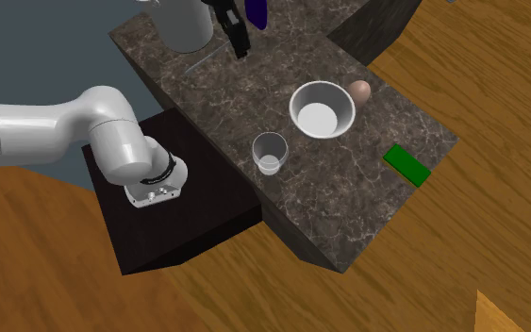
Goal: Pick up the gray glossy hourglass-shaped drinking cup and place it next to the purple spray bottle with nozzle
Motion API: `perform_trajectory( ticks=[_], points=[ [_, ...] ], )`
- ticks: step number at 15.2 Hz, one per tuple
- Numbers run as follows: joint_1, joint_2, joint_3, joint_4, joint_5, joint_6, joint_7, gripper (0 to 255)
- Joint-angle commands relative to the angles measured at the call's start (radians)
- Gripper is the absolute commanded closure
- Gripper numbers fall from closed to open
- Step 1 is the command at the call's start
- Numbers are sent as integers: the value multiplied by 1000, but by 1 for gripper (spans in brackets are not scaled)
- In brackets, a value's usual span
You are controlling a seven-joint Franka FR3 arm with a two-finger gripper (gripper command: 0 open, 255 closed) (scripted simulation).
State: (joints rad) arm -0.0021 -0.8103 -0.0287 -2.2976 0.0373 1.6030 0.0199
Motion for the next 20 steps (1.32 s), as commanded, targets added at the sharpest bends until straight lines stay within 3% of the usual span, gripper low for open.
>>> perform_trajectory(
  ticks=[1, 11, 20],
  points=[
    [0, 0, 0, 0, 0, 0, 0, 0],
    [-74, 58, -113, -237, -50, 242, -49, 0],
    [-140, 220, -228, -376, -89, 493, -104, 0]
  ],
)
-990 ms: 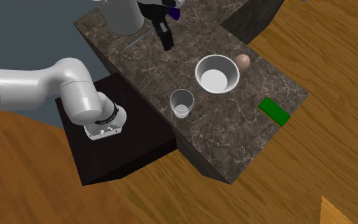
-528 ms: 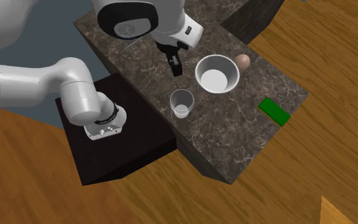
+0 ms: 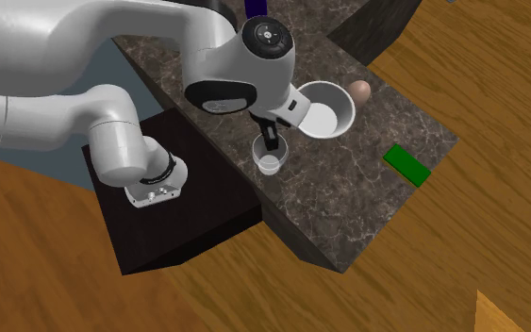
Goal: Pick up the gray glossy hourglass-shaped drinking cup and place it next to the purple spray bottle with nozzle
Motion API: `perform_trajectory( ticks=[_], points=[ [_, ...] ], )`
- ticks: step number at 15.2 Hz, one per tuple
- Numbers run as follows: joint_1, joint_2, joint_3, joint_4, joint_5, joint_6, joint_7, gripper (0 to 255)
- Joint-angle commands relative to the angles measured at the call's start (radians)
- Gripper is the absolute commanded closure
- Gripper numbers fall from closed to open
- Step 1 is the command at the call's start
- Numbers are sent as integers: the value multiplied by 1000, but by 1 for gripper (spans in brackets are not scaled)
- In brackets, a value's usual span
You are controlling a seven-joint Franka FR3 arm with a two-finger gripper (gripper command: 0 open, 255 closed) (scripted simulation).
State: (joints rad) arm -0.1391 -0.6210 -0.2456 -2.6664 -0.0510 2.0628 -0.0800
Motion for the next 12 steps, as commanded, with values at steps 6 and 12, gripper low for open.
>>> perform_trajectory(
  ticks=[6, 12],
  points=[
    [3, 75, -19, -61, 3, 132, -8, 0],
    [5, 89, -22, -74, 4, 158, -10, 0]
  ],
)
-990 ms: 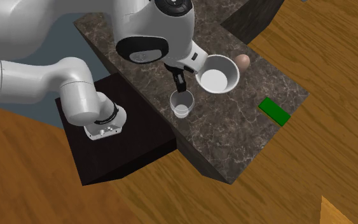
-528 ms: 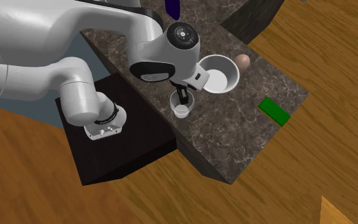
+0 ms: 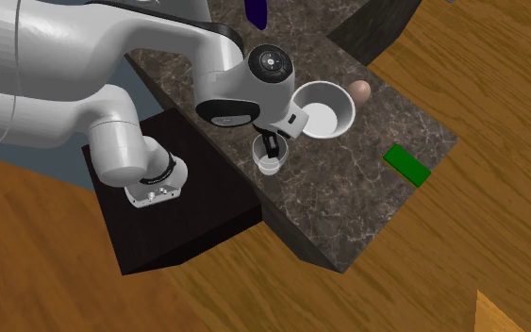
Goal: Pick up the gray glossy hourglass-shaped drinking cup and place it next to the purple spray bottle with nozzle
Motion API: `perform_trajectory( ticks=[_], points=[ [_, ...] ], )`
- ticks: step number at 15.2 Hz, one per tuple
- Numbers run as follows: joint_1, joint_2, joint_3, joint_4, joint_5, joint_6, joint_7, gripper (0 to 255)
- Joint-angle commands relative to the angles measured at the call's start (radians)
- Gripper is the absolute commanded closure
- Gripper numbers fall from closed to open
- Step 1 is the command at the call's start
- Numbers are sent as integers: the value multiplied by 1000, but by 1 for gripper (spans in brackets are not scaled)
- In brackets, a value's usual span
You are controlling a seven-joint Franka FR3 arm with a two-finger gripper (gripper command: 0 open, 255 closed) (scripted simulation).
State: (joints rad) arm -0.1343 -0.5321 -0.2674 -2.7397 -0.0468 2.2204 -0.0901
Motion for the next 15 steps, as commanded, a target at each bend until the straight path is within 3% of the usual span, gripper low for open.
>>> perform_trajectory(
  ticks=[1, 4, 5, 15],
  points=[
    [0, 0, 0, -1, 0, 1, 0, 0],
    [0, 0, 0, 0, 0, 1, 0, 0],
    [0, 0, 0, 0, 0, 1, 0, 255],
    [-1, -9, 3, 7, 0, -16, 2, 255]
  ],
)
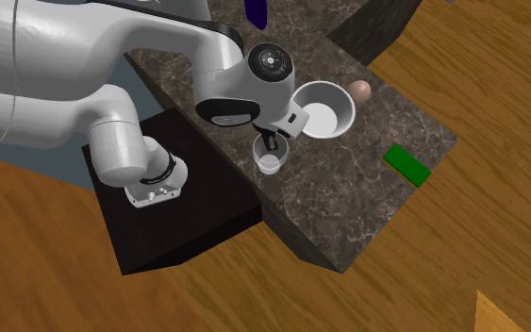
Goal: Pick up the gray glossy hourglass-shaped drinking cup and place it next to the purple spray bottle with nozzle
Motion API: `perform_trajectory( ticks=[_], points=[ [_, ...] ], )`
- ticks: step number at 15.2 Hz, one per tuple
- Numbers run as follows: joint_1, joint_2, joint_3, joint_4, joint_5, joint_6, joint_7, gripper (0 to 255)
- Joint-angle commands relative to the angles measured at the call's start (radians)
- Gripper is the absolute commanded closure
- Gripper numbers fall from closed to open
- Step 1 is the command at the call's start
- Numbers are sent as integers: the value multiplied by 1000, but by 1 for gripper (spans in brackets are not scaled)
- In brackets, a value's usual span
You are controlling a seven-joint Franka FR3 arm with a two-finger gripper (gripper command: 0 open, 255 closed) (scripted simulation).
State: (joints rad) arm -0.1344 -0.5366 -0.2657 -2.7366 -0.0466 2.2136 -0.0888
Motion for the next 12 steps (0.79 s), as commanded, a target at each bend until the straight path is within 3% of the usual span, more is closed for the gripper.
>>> perform_trajectory(
  ticks=[1, 12],
  points=[
    [-1, -13, 3, 13, -1, -26, 3, 255],
    [-4, -83, 25, 117, 1, -200, 21, 255]
  ],
)
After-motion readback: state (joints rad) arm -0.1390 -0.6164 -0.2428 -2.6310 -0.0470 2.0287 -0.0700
